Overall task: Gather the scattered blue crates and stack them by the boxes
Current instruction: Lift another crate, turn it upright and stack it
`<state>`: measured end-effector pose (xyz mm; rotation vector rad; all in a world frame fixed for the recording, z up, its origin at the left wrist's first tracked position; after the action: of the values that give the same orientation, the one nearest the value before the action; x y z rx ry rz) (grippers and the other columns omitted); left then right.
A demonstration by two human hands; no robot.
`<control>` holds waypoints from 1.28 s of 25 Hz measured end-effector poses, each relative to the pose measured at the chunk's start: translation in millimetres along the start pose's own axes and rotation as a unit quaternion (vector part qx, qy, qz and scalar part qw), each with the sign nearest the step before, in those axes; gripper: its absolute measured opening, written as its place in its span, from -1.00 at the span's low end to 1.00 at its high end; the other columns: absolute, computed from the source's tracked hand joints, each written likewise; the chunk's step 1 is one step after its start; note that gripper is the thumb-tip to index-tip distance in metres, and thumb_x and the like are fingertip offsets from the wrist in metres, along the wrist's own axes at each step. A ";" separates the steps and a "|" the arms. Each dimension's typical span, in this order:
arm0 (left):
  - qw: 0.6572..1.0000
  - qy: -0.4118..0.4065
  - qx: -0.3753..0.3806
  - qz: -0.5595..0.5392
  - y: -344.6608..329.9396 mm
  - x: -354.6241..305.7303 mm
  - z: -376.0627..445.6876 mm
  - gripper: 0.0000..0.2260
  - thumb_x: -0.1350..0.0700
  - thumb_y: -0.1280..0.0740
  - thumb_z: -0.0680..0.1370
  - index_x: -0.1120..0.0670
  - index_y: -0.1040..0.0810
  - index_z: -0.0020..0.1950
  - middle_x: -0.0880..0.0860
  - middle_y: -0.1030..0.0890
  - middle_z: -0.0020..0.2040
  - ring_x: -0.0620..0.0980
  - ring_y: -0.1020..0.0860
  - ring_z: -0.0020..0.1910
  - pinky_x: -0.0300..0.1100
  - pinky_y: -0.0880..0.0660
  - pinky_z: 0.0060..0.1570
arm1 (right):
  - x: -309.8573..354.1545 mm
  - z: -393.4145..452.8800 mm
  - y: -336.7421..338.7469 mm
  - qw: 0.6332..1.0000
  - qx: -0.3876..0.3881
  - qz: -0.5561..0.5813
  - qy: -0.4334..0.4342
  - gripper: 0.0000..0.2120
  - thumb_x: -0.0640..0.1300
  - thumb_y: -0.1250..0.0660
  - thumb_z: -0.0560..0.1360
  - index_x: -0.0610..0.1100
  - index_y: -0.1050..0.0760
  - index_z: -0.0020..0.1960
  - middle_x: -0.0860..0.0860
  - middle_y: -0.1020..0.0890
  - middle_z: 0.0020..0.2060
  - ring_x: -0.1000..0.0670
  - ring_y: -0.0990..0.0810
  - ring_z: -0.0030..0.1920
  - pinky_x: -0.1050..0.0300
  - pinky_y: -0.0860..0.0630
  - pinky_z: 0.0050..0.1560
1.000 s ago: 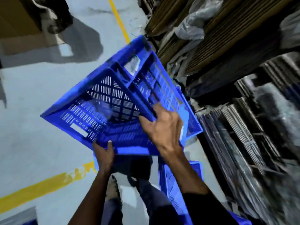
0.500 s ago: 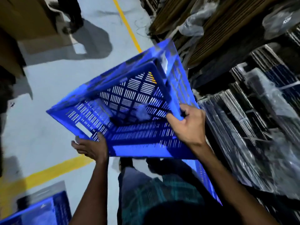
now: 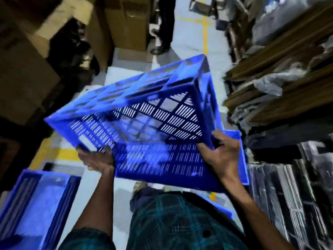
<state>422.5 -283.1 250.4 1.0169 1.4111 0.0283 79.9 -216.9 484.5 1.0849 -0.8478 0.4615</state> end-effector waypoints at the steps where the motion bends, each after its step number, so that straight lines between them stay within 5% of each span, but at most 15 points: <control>1: 0.999 0.029 -0.022 0.022 12.2 3.8 -2.7 -0.13 0.03 -0.45 0.44 0.16 -0.03 0.60 0.27 -0.33 0.46 0.28 -0.38 0.38 0.14 -0.28 0.33 | 0.6 6.3 1.7 0.999 0.022 0.026 0.011 -0.63 0.11 -0.31 0.24 -0.22 -0.56 -0.34 -0.11 -0.62 -0.41 0.19 -0.41 -0.41 0.18 -0.41 -0.37; 4: 0.990 0.118 -0.066 0.035 41.6 20.0 2.0 -0.18 0.07 -0.42 0.48 0.13 0.00 0.59 0.26 -0.43 0.39 0.28 -0.44 0.33 0.21 -0.26 0.31 | 3.3 26.1 -0.5 0.990 0.113 0.080 0.037 -0.82 0.11 -0.32 0.27 0.01 -0.55 -0.28 0.33 -0.60 -0.44 0.34 -0.43 -0.44 0.40 -0.36 -0.37; 6: 0.988 0.144 -0.054 0.002 59.6 34.8 13.8 -0.37 0.13 -0.36 0.52 0.11 -0.17 0.53 0.24 -0.52 0.31 0.28 -0.50 0.28 0.20 -0.29 0.31 | 4.8 35.0 -2.5 0.985 0.142 0.086 0.049 -0.84 0.11 -0.32 0.27 0.04 -0.55 -0.25 0.24 -0.60 -0.45 0.31 -0.43 -0.40 0.27 -0.43 -0.33; 9: 0.996 0.082 -0.016 0.026 101.2 65.8 12.2 -0.60 0.24 -0.36 0.47 0.15 -0.36 0.28 0.23 -0.61 0.10 0.20 -0.58 0.06 0.08 -0.44 0.06 | 9.4 45.8 -14.7 0.977 0.172 0.068 0.107 -0.63 0.11 -0.31 0.28 -0.22 -0.59 -0.27 -0.11 -0.56 -0.41 0.15 -0.40 -0.34 0.01 -0.42 -0.33; 11: 0.997 0.064 -0.034 -0.005 129.2 89.1 3.4 -0.65 0.27 -0.38 0.46 0.18 -0.37 0.21 0.27 -0.60 0.02 0.22 -0.58 -0.04 0.06 -0.45 -0.07 | 11.1 48.9 -31.1 0.973 0.189 0.074 0.107 -0.52 0.11 -0.30 0.28 -0.35 -0.58 -0.26 -0.09 -0.46 -0.42 0.11 -0.35 -0.34 -0.05 -0.37 -0.37; 14: 0.985 0.109 -0.129 -0.028 176.2 114.2 -8.8 -0.73 0.19 -0.28 0.54 0.20 -0.38 0.21 0.36 -0.58 0.08 0.35 -0.56 0.05 0.12 -0.46 0.00 | 18.4 42.0 -65.7 0.966 0.229 0.074 0.090 -0.54 0.13 -0.30 0.28 -0.32 -0.53 -0.35 -0.04 -0.36 -0.45 0.13 -0.30 -0.39 0.02 -0.33 -0.41; 19: 0.965 0.112 -0.225 -0.070 259.8 142.3 -9.7 -0.70 0.27 -0.23 0.57 0.19 -0.43 0.31 0.23 -0.58 0.22 0.20 -0.55 0.17 -0.11 -0.41 0.11 | 24.3 16.8 -146.2 0.943 0.317 0.104 -0.009 -0.57 0.00 -0.35 0.28 -0.40 -0.39 -0.37 -0.13 -0.38 -0.49 0.03 -0.32 -0.46 0.15 -0.28 -0.46; 27: 0.936 0.197 -0.267 -0.119 362.8 233.5 37.2 -0.65 0.23 -0.23 0.55 0.05 -0.46 0.33 0.15 -0.60 0.24 0.16 -0.58 0.17 -0.01 -0.48 0.23 | 76.9 -38.9 -312.6 0.919 0.394 0.016 -0.001 -0.57 0.09 -0.33 0.37 -0.27 -0.48 -0.42 -0.12 -0.49 -0.59 -0.02 -0.43 -0.53 0.11 -0.43 -0.38; 32: 0.922 0.281 -0.243 -0.107 410.1 287.2 66.4 -0.73 0.25 -0.23 0.59 0.19 -0.45 0.29 0.25 -0.59 0.16 0.21 -0.58 0.08 -0.06 -0.46 0.09 | 101.9 -91.1 -431.9 0.888 0.455 -0.063 -0.024 -0.48 0.23 -0.28 0.23 -0.24 -0.57 -0.22 -0.32 -0.63 -0.28 -0.15 -0.56 -0.28 -0.15 -0.57 -0.09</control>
<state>763.3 89.6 255.5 0.4422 1.9038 0.5206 478.2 -322.4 296.3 2.0113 -0.5823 0.7560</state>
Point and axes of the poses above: each hand's wrist, its own z-axis towards the middle knuckle, its own y-axis out of the back of the hand, x = y × z, the point moved 5 cm from there along z, towards the middle knuckle
